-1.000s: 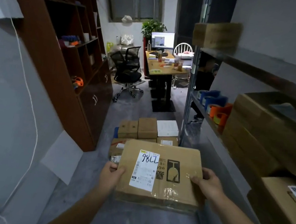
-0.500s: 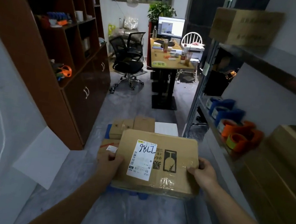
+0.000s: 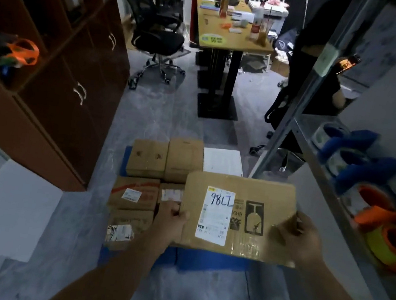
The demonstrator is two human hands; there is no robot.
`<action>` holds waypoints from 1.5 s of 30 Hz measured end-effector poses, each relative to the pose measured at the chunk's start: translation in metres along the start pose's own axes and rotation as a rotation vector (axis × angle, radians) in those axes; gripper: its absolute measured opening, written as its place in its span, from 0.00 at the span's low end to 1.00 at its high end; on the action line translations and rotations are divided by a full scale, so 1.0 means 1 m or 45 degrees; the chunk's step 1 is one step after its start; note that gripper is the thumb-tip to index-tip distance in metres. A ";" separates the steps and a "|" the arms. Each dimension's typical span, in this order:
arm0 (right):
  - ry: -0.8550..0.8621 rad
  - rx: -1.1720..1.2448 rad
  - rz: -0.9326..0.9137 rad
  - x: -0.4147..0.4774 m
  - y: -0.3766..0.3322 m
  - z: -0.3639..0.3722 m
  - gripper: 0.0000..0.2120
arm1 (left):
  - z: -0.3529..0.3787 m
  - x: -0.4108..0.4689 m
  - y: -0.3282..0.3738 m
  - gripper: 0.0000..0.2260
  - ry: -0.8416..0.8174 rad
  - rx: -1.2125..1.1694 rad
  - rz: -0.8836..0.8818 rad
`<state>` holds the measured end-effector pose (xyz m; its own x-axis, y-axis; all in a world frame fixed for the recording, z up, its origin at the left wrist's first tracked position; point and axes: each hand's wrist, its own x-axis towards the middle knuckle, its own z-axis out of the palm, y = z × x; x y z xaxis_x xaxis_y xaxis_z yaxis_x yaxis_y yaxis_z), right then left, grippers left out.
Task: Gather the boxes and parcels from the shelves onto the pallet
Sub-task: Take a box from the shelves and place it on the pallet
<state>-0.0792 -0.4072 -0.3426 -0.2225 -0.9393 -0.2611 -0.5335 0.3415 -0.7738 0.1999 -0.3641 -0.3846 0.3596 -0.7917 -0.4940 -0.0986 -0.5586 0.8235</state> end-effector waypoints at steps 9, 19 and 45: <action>0.121 0.028 0.254 0.158 0.149 0.100 0.13 | 0.094 0.158 -0.093 0.09 -0.090 0.013 0.031; 0.114 0.035 0.247 0.215 0.234 0.176 0.23 | 0.161 0.252 -0.178 0.08 0.004 0.192 -0.261; 0.293 -0.251 0.268 0.254 0.229 0.212 0.32 | 0.186 0.304 -0.210 0.10 0.073 -0.012 -0.461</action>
<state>-0.0847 -0.5747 -0.7087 -0.5103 -0.8233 -0.2487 -0.5985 0.5476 -0.5847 0.1570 -0.5332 -0.7597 0.4211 -0.5277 -0.7377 0.0528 -0.7977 0.6007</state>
